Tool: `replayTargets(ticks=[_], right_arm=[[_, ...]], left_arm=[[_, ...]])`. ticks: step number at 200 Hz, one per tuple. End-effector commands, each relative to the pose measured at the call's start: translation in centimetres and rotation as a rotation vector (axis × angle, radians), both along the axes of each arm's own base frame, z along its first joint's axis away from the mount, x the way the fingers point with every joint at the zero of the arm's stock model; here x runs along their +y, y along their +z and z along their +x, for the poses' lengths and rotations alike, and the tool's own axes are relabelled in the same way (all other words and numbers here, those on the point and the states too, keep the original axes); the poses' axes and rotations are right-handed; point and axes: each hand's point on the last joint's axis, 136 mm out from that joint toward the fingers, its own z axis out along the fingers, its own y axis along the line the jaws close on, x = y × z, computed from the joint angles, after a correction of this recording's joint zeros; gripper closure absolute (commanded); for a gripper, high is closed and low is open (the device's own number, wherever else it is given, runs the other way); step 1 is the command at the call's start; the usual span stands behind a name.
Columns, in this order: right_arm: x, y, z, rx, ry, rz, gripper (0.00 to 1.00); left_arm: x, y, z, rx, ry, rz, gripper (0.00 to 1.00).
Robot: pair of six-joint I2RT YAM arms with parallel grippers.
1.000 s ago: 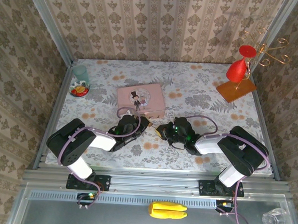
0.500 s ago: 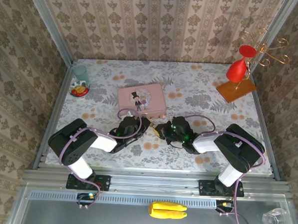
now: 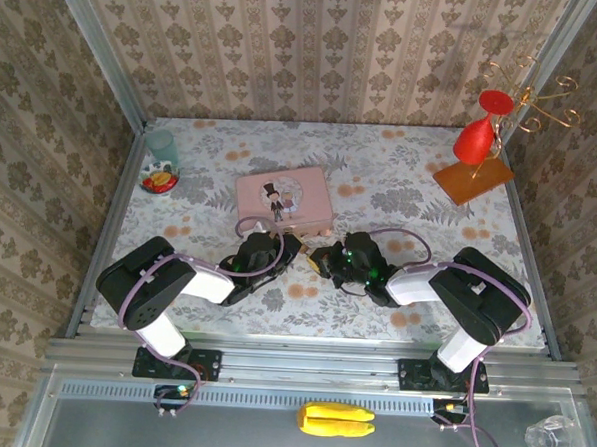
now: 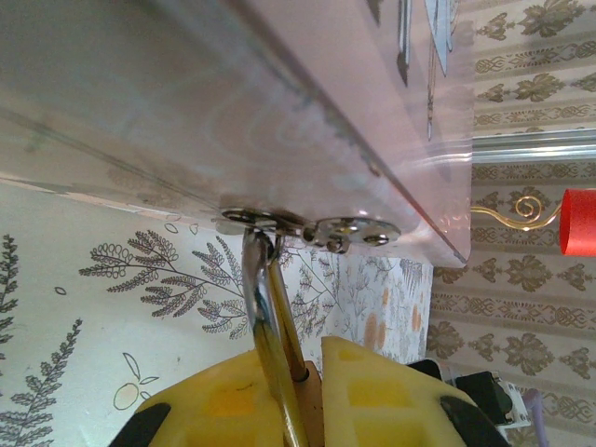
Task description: Unlock the padlock with the key
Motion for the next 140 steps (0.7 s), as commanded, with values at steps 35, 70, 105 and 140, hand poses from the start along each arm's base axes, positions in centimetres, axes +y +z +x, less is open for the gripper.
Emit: replayTargets(ticks=[35, 70, 105, 140], right_arm=[[-0.4, 0.4, 0.3, -0.031, 0.002, -0.012, 1.00], [-0.7, -0.1, 0.0, -0.028, 0.004, -0.020, 1.00], [-0.4, -0.1, 0.1, -0.029, 0.012, -0.004, 1.00], [-0.3, 0.1, 0.2, -0.034, 0.011, 0.006, 1.00]], left_arm=[[-1.8, 3.4, 0.0, -0.039, -0.036, -0.154, 0.93], [-1.8, 3.4, 0.0, -0.039, -0.033, -0.156, 0.93], [-1.7, 3.4, 0.0, -0.038, -0.028, -0.158, 0.93], [-1.5, 3.3, 0.0, -0.035, -0.020, -0.160, 0.94]])
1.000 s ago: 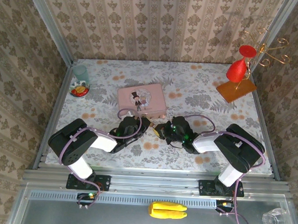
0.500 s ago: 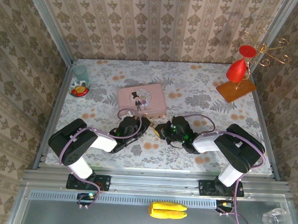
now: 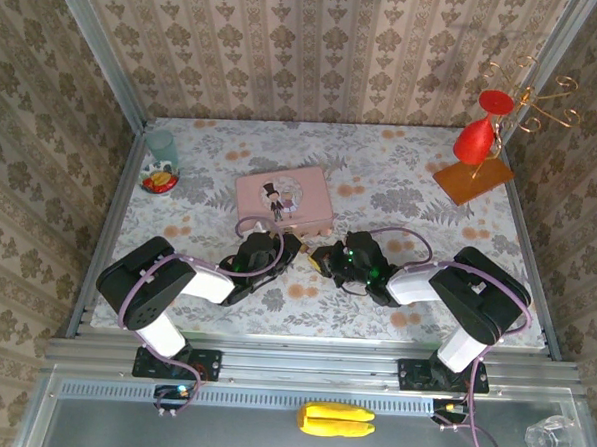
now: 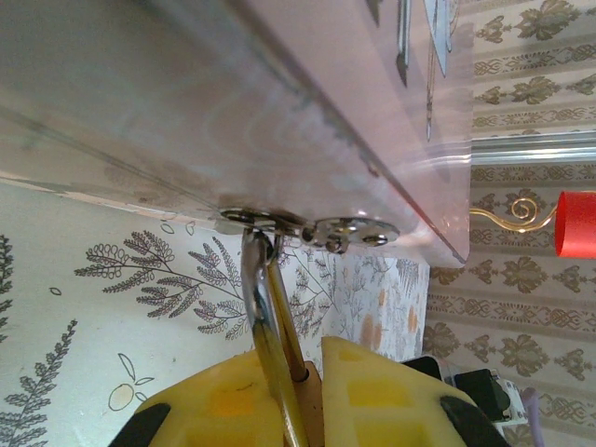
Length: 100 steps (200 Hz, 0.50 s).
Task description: Unlock the padlock with the key
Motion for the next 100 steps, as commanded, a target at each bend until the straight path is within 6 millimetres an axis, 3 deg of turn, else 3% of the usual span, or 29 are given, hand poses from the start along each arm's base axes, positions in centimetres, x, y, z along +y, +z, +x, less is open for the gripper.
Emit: replayTargets(ticks=[1, 58, 100], right_arm=[[-0.1, 0.1, -0.1, -0.020, 0.012, 0.008, 1.00], [-1.3, -0.8, -0.5, -0.002, -0.005, -0.016, 1.00], [-1.6, -0.2, -0.6, -0.016, -0.018, -0.005, 1.00]], left_arm=[[-1.4, 3.1, -0.1, -0.036, -0.024, -0.150, 0.94], [-0.6, 3.1, 0.2, -0.039, -0.005, -0.156, 0.94], [0.1, 2.6, 0.1, -0.034, 0.008, -0.154, 0.94]])
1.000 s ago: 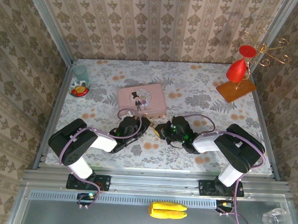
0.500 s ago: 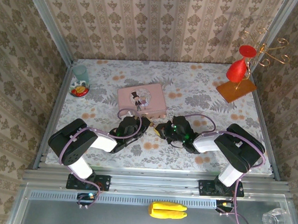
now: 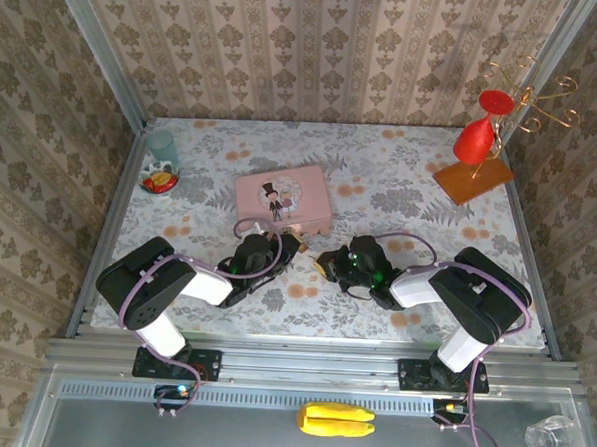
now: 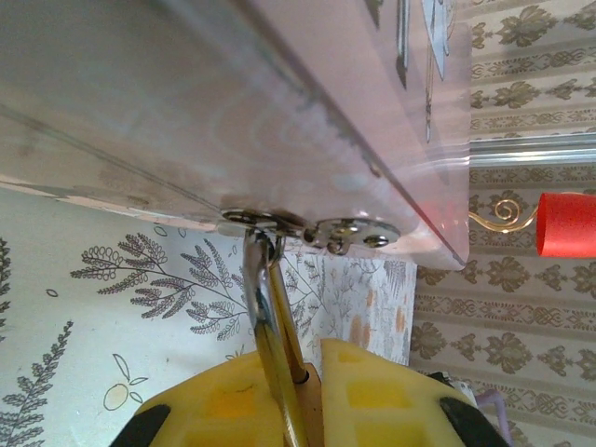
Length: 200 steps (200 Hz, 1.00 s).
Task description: Unlock the padlock with the key
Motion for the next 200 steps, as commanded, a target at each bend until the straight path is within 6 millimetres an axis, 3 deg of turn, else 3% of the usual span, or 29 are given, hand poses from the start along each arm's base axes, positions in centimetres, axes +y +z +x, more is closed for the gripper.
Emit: replayTargets(ticks=[1, 200], right_arm=[[-0.1, 1.5, 0.2, -0.051, 0.000, 0.024, 1.00], [0.8, 4.4, 0.7, -0.106, 0.021, 0.081, 1.00]], left_arm=[[-0.3, 2.3, 0.2, -0.017, 0.005, -0.126, 0.94], [-1.3, 1.8, 0.3, -0.004, -0.021, -0.116, 0.94]])
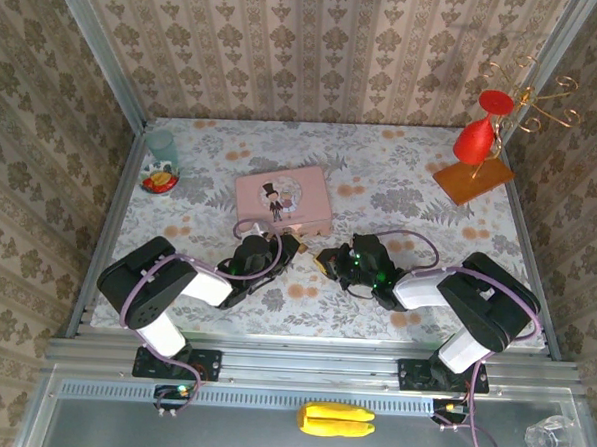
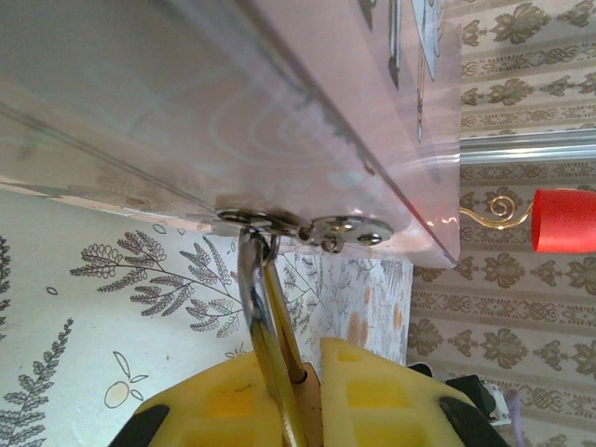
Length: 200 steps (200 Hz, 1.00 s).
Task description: Unlock the padlock with the key
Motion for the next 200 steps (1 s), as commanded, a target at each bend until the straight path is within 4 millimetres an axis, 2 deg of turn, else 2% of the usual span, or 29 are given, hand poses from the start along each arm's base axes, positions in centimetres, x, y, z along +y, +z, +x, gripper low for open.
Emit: replayTargets(ticks=[1, 91, 200], right_arm=[[0.6, 2.4, 0.6, -0.052, 0.010, 0.052, 1.00], [1.1, 2.7, 0.5, -0.050, 0.020, 0.079, 1.00], [1.4, 2.4, 0.6, -0.041, 0.019, 0.096, 1.00]], left_arm=[[-1.3, 1.9, 0.3, 0.004, -0.017, -0.111, 0.94], [-1.6, 1.9, 0.3, 0.002, -0.022, -0.125, 0.94], [-2.1, 2.9, 0.1, -0.005, -0.029, -0.167, 0.94]])
